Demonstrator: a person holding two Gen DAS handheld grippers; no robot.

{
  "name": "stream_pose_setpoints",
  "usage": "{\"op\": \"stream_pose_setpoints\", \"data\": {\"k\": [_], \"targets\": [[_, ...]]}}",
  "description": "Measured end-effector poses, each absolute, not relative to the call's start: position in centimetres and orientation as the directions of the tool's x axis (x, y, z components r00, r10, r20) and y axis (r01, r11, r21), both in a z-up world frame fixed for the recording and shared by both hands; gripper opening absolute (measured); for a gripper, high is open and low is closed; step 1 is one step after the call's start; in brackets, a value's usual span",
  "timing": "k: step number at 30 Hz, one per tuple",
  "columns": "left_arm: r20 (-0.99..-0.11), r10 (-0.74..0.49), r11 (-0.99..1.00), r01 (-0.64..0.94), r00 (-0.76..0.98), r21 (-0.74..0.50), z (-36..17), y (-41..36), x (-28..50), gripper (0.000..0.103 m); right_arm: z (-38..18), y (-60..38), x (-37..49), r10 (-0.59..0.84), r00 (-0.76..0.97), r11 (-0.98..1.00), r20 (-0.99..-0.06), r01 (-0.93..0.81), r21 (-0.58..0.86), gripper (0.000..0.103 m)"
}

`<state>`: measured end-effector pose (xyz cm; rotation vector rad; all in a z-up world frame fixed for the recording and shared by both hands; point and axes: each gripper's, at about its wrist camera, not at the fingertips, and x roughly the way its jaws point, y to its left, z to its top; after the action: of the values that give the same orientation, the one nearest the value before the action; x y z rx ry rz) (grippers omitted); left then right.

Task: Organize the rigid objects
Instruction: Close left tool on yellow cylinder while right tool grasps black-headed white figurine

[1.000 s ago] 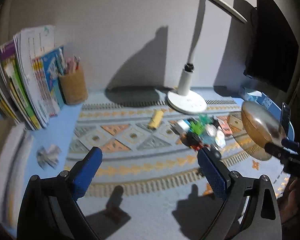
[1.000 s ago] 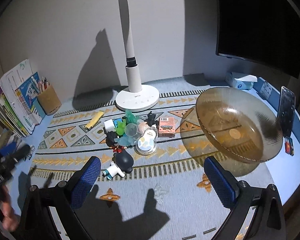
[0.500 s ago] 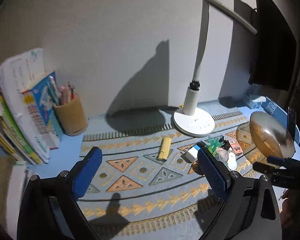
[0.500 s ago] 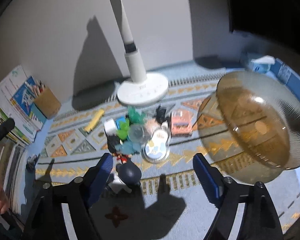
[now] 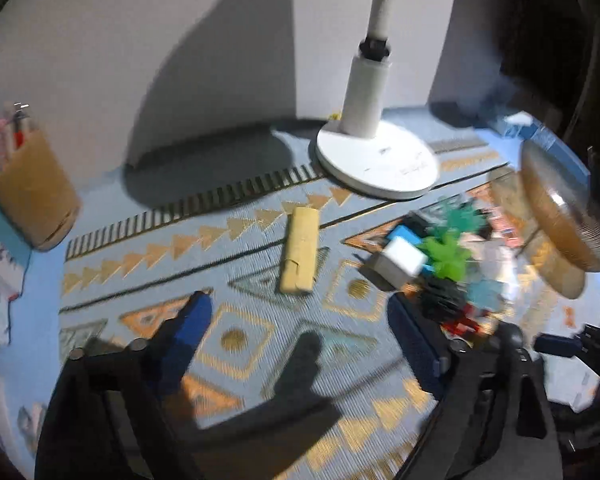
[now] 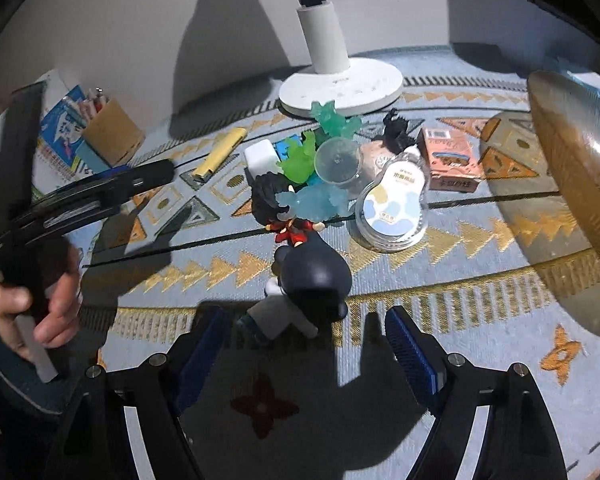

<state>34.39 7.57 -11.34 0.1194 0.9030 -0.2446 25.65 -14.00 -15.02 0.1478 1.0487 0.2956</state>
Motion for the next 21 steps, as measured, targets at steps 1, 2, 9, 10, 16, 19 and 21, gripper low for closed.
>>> {"op": "stream_pose_setpoints", "data": {"k": [1, 2, 9, 10, 16, 19, 21], "targets": [[-0.794, -0.158, 0.965, 0.264, 0.588, 0.004, -11.7, 7.5, 35.2, 0.078, -15.2, -13.8, 25.9, 0.311, 0.458, 0.950, -0.833, -0.164, 0.264, 0.081], [-0.806, -0.163, 0.963, 0.271, 0.570, -0.003, -12.3, 7.3, 36.0, 0.077, -15.5, -13.8, 26.3, 0.306, 0.454, 0.952, -0.837, -0.156, 0.264, 0.081], [-0.842, -0.139, 0.961, 0.277, 0.521, 0.013, -15.0, 5.5, 39.1, 0.061, -16.2, -13.3, 27.2, 0.250, 0.482, 0.968, -0.840, -0.135, 0.211, 0.079], [-0.841, -0.134, 0.959, 0.282, 0.524, 0.024, -15.1, 5.1, 39.1, 0.060, -16.2, -13.0, 27.3, 0.237, 0.488, 0.971, -0.840, -0.140, 0.193, 0.076], [-0.835, -0.117, 0.956, 0.288, 0.538, 0.051, -14.9, 4.4, 39.6, 0.021, -16.0, -12.2, 26.9, 0.228, 0.517, 0.969, -0.825, -0.198, 0.144, 0.059], [-0.835, -0.096, 0.956, 0.285, 0.542, 0.075, -14.8, 4.1, 39.2, 0.021, -15.8, -12.9, 26.6, 0.267, 0.514, 0.960, -0.815, -0.219, 0.177, 0.058], [-0.829, -0.091, 0.958, 0.277, 0.551, 0.079, -14.4, 4.1, 38.3, 0.021, -15.4, -13.4, 26.1, 0.292, 0.522, 0.953, -0.801, -0.226, 0.201, 0.054]]}}
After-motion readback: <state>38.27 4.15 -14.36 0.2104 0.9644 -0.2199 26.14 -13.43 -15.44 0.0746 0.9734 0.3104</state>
